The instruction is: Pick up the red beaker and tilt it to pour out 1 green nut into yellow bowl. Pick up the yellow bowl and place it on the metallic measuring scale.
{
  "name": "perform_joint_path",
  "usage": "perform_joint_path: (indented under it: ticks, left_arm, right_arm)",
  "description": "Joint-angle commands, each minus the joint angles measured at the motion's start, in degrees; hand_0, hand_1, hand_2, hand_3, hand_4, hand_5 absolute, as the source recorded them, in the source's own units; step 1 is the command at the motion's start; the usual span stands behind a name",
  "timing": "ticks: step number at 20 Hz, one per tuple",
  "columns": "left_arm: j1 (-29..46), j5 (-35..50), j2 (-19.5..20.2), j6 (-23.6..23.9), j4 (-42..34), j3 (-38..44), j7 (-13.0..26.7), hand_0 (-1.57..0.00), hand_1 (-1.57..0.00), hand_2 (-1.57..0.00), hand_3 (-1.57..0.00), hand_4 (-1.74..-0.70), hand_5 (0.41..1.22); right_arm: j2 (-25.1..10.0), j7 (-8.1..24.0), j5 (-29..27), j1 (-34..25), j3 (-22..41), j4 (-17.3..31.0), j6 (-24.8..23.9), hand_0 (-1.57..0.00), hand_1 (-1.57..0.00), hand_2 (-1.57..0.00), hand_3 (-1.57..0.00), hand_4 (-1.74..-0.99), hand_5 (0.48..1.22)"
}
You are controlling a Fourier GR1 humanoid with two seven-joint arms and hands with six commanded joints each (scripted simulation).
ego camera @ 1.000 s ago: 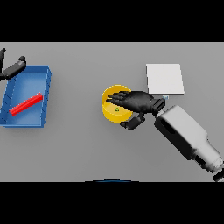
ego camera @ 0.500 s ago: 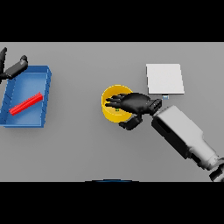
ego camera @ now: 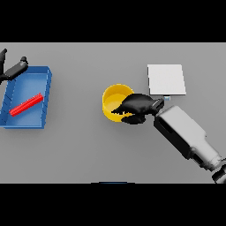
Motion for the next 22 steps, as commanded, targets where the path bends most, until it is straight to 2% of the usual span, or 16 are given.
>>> perform_joint_path:
  ticks: [1, 4, 6, 8, 9, 11, 14, 16, 17, 19, 21, 22]
  left_arm:
    - [0.53, 0.07, 0.26, 0.07, -0.09, 0.06, -0.34, 0.0, 0.0, 0.0, 0.0, -0.79, 0.736]
    - [-0.22, 0.04, 0.09, -0.27, -0.24, -0.12, 0.57, 0.0, 0.0, 0.0, 0.0, -0.79, 0.732]
    - [-0.3, -0.03, 0.19, -0.03, -0.51, -0.06, 0.5, 0.0, 0.0, 0.0, 0.0, -0.79, 0.727]
    - [0.42, 0.2, 0.82, -0.01, -0.94, 0.12, 0.29, 0.0, 0.0, 0.0, 0.0, -0.79, 0.724]
    - [0.6, 0.01, 0.78, 0.33, -1.33, -0.02, 0.12, 0.0, 0.0, 0.0, 0.0, -0.78, 0.726]
    - [1.03, 0.27, 0.85, -0.01, -0.81, 0.23, -0.82, 0.0, 0.0, 0.0, 0.0, -0.78, 0.727]
    - [0.06, 0.34, 0.83, -0.41, -0.61, 0.43, -0.33, 0.0, 0.0, 0.0, 0.0, -0.79, 0.733]
    - [0.21, 0.51, 0.91, -0.32, -0.78, 0.72, -1.42, 0.0, 0.0, 0.0, 0.0, -0.8, 0.737]
    - [0.07, 0.35, 0.8, -0.34, -0.09, 0.79, -1.77, 0.0, 0.0, 0.0, 0.0, -0.8, 0.737]
    - [0.57, 0.4, 1.11, 0.01, -1.24, 0.69, -1.92, 0.0, 0.0, 0.0, 0.0, -0.8, 0.741]
    - [0.28, 0.43, 1.17, -0.19, -0.91, 0.8, -1.54, 0.0, 0.0, 0.0, 0.0, -0.8, 0.747]
    - [0.34, 0.46, 1.16, -0.43, -0.35, 0.81, -1.41, 0.0, 0.0, 0.0, 0.0, -0.79, 0.748]
  right_arm:
    - [-0.26, 0.34, -0.12, 0.2, 0.18, -0.74, 0.54, -1.17, -1.08, -1.07, -1.03, -1.594, 1.148]
    - [-0.04, 2.34, -0.07, 0.3, 0.63, -2.09, 1.06, -1.36, -1.32, -1.31, -1.11, -1.659, 1.184]
    - [-0.76, 3.05, -0.27, 0.09, 0.18, -2.72, 1.55, -1.44, -1.41, -1.41, -1.15, -1.683, 1.197]
    - [-1.9, 3.63, -0.76, 0.23, -0.31, -4.48, 2.11, -1.49, -1.47, -1.47, -1.26, -1.699, 1.206]
    - [-2.39, 2.93, -1.53, -0.07, -0.93, -4.7, 2.7, -1.5, -1.49, -1.49, -1.31, -1.705, 1.209]
    - [-3.47, 4.25, -3.3, -0.7, -2.37, -7.55, 4.92, -1.53, -1.52, -1.52, -1.36, -1.714, 1.213]
    - [-5.33, 5.39, -3.79, -1.33, -3.01, -10.08, 6.48, -1.55, -1.54, -1.54, -1.33, -1.721, 1.217]
    - [-5.29, 7.9, -4.29, -1.47, -3.49, -10.97, 7.45, -1.56, -1.55, -1.55, -1.31, -1.722, 1.218]
    - [-5.22, 8.47, -4.61, -1.49, -3.57, -11.43, 7.83, -1.56, -1.55, -1.56, -1.36, -1.724, 1.218]
    - [-5.1, 9.57, -5.87, -2.01, -4.5, -12.31, 9.08, -1.56, -1.55, -1.56, -1.32, -1.723, 1.218]
    - [-6.44, 10.09, -5.31, -2.59, -5.53, -11.9, 7.85, -1.57, -1.56, -1.56, -1.27, -1.723, 1.219]
    - [-7.22, 10.36, -4.91, -2.78, -5.84, -12.06, 7.26, -1.47, -1.53, -1.57, -1.28, -1.723, 1.22]
